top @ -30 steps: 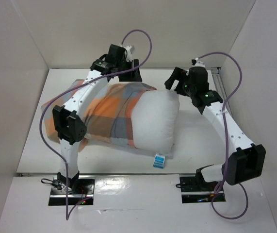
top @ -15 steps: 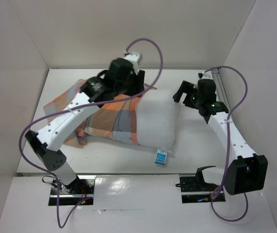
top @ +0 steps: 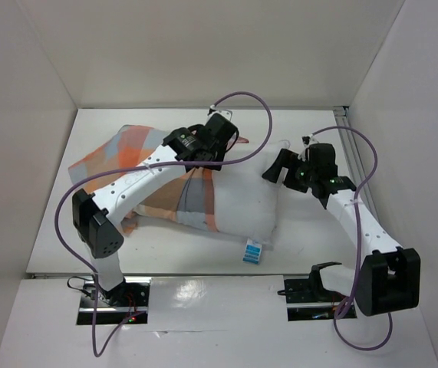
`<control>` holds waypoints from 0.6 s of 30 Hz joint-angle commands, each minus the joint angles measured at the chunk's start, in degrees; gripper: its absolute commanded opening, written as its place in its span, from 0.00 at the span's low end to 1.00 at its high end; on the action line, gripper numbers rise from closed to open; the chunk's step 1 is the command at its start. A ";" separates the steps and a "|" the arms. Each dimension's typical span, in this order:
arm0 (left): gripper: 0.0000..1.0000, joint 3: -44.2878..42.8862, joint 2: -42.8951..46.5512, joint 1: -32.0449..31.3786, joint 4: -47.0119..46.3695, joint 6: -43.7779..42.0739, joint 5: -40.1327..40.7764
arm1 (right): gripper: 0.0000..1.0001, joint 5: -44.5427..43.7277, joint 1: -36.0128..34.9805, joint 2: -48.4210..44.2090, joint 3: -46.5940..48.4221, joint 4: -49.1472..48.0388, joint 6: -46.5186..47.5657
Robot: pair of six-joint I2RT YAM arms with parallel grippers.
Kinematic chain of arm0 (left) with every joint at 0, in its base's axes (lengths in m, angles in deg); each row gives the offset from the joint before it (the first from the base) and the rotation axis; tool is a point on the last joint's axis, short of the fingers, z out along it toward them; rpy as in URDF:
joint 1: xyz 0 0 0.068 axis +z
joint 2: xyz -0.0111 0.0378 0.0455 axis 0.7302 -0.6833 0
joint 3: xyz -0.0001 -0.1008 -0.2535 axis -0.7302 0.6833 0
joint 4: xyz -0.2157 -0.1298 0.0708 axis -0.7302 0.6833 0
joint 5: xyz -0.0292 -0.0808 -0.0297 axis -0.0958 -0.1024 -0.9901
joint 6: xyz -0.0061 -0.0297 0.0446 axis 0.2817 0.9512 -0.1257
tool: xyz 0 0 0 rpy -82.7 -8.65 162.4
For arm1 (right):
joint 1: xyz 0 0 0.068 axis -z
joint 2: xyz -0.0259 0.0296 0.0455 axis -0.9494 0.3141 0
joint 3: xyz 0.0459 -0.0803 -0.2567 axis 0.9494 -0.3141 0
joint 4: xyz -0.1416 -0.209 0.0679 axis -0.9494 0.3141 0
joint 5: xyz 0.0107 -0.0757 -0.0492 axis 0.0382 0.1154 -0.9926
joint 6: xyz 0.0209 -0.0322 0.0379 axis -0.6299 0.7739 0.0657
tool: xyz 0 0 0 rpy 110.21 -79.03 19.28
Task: Put the pillow into the pillowcase
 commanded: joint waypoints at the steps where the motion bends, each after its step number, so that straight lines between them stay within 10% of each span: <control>1: 0.49 -0.38 -1.08 -0.12 1.48 1.54 0.96 | 1.00 -0.72 -0.09 -2.00 0.17 3.04 1.67; 7: 0.34 0.94 -0.38 -1.87 2.71 3.39 0.42 | 1.00 -12.74 -0.09 -5.07 3.60 12.61 3.51; 13: 0.60 2.07 3.48 -2.50 2.71 3.91 -2.21 | 1.00 -15.67 -0.09 -8.16 3.69 15.36 4.13; 18: 0.60 5.15 5.25 -2.50 -0.11 3.73 -4.24 | 1.00 -10.76 -0.09 -8.16 0.18 12.99 2.56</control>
